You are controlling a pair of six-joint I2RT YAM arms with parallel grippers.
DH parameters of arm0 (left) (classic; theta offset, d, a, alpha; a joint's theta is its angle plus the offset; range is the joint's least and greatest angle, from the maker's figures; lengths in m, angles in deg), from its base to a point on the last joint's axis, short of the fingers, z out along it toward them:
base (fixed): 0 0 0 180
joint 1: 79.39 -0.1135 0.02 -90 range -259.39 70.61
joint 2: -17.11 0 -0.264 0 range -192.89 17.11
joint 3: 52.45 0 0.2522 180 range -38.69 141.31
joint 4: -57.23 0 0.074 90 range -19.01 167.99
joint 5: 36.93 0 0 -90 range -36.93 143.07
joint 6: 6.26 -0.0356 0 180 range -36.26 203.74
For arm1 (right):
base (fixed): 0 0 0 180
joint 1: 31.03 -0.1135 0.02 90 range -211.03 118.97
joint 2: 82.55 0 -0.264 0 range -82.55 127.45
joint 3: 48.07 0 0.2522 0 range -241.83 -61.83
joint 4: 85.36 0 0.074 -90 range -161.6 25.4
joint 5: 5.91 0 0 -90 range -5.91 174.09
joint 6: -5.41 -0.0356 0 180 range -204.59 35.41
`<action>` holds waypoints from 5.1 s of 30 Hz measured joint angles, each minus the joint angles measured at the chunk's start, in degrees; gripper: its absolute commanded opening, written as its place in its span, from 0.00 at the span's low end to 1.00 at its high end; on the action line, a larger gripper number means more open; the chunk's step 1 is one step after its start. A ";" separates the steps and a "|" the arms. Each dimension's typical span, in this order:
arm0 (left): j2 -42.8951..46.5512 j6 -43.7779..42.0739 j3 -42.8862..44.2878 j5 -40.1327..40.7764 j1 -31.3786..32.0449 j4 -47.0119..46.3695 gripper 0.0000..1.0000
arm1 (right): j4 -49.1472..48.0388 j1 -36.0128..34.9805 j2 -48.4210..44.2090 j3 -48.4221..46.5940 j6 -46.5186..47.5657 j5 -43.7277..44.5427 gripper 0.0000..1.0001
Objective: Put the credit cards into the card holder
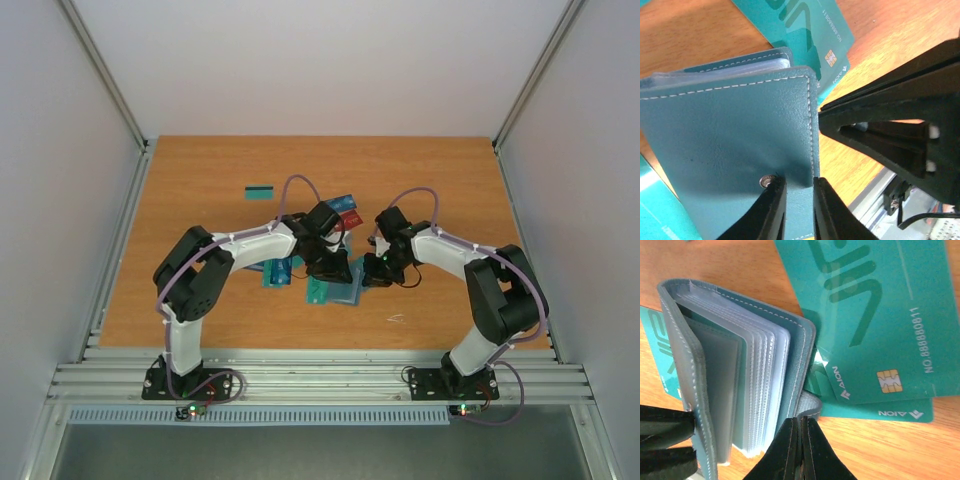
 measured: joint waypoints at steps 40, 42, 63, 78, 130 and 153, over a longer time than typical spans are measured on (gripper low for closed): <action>-1.14 -1.16 1.16 1.18 1.03 4.20 0.12 | -7.10 -0.15 8.85 -3.34 -12.20 -12.33 0.01; 1.75 -1.33 1.16 1.90 0.98 5.46 0.14 | -7.17 -0.15 9.27 -3.54 -12.20 -12.41 0.01; 0.44 -7.96 -1.95 6.27 -3.15 8.98 0.12 | -2.25 -2.27 10.25 -8.66 -9.64 -10.27 0.08; 0.22 -9.05 -2.23 4.76 -3.28 8.17 0.12 | 4.04 -6.73 11.47 -16.46 -8.50 -6.97 0.30; 0.13 -8.98 -1.68 6.19 -5.40 8.79 0.11 | 14.53 -7.63 10.01 -20.44 -0.57 1.42 0.24; -1.05 -9.16 -0.35 5.73 -5.40 9.84 0.06 | 18.58 -11.56 13.77 -26.18 2.64 6.03 0.33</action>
